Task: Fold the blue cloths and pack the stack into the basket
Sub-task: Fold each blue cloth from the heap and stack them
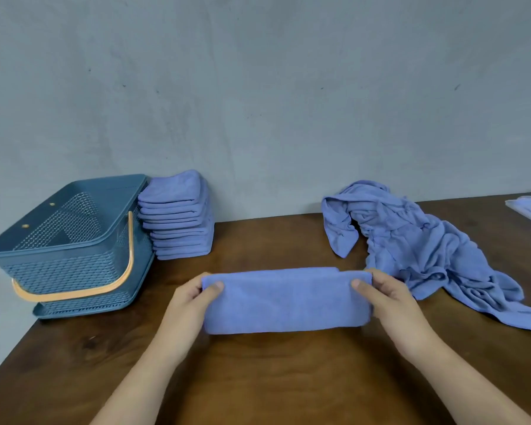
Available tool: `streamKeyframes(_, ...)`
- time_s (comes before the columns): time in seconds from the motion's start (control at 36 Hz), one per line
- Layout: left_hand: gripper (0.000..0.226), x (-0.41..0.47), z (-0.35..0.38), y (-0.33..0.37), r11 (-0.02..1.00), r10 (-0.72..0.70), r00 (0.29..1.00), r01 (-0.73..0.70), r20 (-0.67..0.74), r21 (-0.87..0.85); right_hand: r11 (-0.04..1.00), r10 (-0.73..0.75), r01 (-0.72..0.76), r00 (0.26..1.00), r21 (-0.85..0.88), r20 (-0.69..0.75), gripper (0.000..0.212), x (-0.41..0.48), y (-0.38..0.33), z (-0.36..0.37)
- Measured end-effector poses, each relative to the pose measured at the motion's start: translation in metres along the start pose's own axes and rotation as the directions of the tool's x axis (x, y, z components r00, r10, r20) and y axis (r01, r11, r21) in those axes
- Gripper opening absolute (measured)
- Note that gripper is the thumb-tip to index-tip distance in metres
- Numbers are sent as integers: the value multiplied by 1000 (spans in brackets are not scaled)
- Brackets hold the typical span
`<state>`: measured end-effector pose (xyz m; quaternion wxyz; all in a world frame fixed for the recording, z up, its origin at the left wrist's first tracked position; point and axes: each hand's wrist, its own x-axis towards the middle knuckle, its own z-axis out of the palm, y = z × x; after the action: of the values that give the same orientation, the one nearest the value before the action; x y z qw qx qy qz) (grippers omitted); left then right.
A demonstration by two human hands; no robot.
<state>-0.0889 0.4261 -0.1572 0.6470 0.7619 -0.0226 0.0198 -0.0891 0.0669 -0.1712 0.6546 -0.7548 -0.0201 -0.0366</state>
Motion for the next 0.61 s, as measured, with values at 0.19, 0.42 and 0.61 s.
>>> streamKeyframes(0.19,22,55,17,-7,929,-356,929,339,-102,-150,969,235,-230,971,94,-44,19,65,11,22)
streamKeyframes(0.42,24,56,7,-42,950,-284,946,300,-158,85,967,53,-60,998,-249,-36,49,54,45,28)
streamKeyframes(0.61,21,55,19,-40,931,-177,944,253,-279,263,944,34,-73,991,-320,-128,35,60,49,33)
